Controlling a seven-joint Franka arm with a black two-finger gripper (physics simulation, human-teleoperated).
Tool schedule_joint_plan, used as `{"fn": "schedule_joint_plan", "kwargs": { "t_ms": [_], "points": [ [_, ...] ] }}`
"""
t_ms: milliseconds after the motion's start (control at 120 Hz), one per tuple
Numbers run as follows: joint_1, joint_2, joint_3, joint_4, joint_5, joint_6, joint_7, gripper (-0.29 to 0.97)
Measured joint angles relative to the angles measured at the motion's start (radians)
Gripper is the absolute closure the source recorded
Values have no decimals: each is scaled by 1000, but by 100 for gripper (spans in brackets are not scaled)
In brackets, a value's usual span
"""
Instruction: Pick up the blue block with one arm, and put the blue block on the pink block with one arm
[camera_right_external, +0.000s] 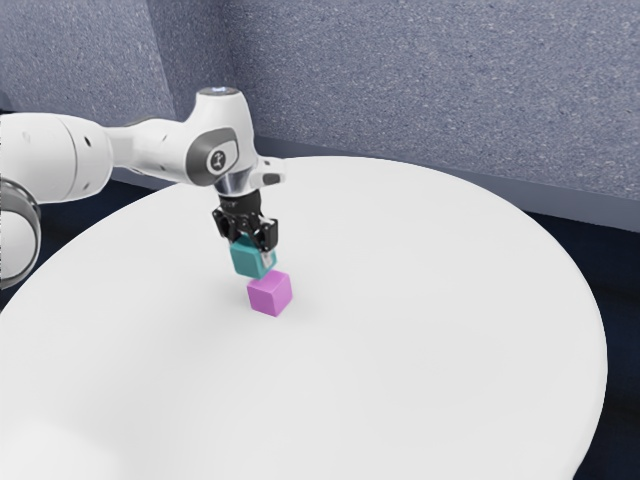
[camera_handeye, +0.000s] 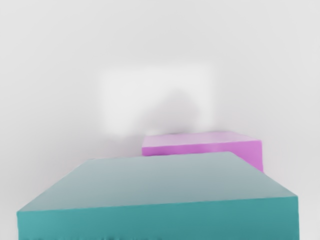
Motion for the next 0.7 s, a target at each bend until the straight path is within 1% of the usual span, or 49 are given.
{"fn": "schedule_joint_plan", "kwargs": {
  "t_ms": [458,700],
  "points": [
    [-22,38,0,35,-7,-16,46,32],
    [-26,45,5,40,-37,-25,48,32]
  ]
}}
